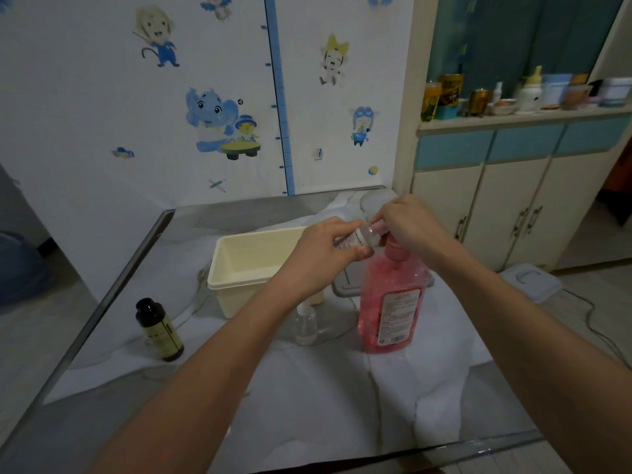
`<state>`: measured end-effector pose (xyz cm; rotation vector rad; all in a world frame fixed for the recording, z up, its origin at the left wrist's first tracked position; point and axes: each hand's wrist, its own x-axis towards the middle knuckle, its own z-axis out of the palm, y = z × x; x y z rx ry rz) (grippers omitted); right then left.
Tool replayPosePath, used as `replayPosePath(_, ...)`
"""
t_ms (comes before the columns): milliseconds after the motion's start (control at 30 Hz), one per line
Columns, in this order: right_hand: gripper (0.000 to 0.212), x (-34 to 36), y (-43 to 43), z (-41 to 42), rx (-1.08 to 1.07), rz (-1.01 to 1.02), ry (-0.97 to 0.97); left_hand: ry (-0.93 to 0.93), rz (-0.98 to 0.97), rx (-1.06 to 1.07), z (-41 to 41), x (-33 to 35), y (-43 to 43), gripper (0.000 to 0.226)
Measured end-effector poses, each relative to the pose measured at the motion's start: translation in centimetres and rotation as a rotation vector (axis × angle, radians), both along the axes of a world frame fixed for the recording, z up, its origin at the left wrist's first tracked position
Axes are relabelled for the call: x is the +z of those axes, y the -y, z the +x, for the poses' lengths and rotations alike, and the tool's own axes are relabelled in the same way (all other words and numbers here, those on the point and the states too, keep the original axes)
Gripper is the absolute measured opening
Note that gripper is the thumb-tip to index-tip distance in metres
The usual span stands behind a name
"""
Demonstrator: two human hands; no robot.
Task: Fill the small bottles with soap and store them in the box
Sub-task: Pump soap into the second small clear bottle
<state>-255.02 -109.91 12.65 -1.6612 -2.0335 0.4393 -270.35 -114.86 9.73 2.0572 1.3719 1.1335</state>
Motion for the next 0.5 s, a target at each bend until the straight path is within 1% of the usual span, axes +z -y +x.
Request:
replayPosePath(33, 0.027, 0.1, 0.1, 0.0, -0.024, -0.048, -0.192, 0.001, 0.003, 0.001, 0.0, 0.1, 0.0, 0.038)
replayPosePath(67, 0.027, 0.1, 0.2, 0.0, -0.034, -0.034, -0.203, 0.001, 0.006, 0.000, 0.0, 0.1, 0.0, 0.039)
replayPosePath(100, 0.025, -0.1, -0.1, 0.1, -0.020, -0.004, -0.114, 0.001, 0.005, -0.001, 0.0, 0.1, 0.0, 0.039)
replayPosePath(133, 0.020, -0.2, 0.1, 0.0, 0.009, 0.046, 0.087, -0.002, 0.001, 0.000, 0.0, 0.0, 0.0, 0.040)
replayPosePath(167, 0.019, -0.4, 0.0, -0.1, 0.026, 0.112, 0.338, -0.007, -0.007, 0.003, 0.0, -0.1, 0.0, 0.040)
replayPosePath(200, 0.026, -0.6, 0.0, -0.2, 0.009, 0.149, 0.466, -0.009, -0.019, 0.005, 0.0, -0.3, 0.0, 0.042)
replayPosePath(233, 0.032, -0.8, -0.2, -0.2, 0.008, 0.150, 0.503, -0.008, -0.028, 0.005, 0.0, -0.5, 0.0, 0.043)
replayPosePath(367, 0.037, -0.9, -0.4, -0.1, 0.014, 0.139, 0.461, 0.009, -0.038, -0.007, 0.1, -0.8, 0.2, 0.038)
replayPosePath(400, 0.039, -1.0, -0.4, 0.0, 0.035, 0.165, 0.508, 0.006, -0.036, -0.012, 0.1, -0.8, 0.2, 0.036)
replayPosePath(433, 0.039, -0.8, -0.1, -0.1, 0.039, 0.163, 0.498, 0.003, -0.033, -0.016, 0.1, -0.7, 0.3, 0.033)
replayPosePath(500, 0.035, -0.6, -0.3, 0.1, 0.064, 0.192, 0.489, 0.009, -0.030, -0.016, 0.1, -0.4, 0.3, 0.032)
